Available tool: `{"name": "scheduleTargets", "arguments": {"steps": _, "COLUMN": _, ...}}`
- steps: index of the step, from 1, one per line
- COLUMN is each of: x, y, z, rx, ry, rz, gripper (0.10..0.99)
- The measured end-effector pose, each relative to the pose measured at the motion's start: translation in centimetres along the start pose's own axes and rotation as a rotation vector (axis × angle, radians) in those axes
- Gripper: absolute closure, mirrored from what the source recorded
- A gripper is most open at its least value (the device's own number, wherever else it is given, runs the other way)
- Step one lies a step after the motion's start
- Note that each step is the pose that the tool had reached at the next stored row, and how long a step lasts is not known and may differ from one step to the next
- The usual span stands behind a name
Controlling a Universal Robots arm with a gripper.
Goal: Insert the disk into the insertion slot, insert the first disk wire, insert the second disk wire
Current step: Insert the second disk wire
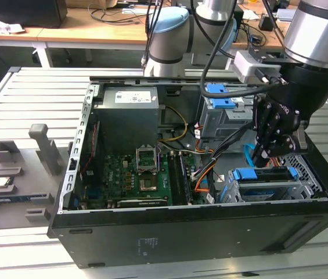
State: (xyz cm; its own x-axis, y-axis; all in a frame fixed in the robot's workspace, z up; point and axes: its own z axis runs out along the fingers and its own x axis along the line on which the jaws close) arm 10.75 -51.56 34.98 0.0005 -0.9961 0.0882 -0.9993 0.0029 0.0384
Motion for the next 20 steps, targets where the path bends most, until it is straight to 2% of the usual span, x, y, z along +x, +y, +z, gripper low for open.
{"name": "scheduleTargets", "arguments": {"steps": 14, "x": 0.38, "y": -1.27, "z": 0.51, "rx": 0.000, "ry": -0.0003, "rz": 0.000, "gripper": 0.925}}
{"name": "scheduleTargets", "arguments": {"steps": 20, "x": 0.63, "y": -1.46, "z": 0.89, "rx": 0.000, "ry": -0.0003, "rz": 0.000, "gripper": 0.925}}
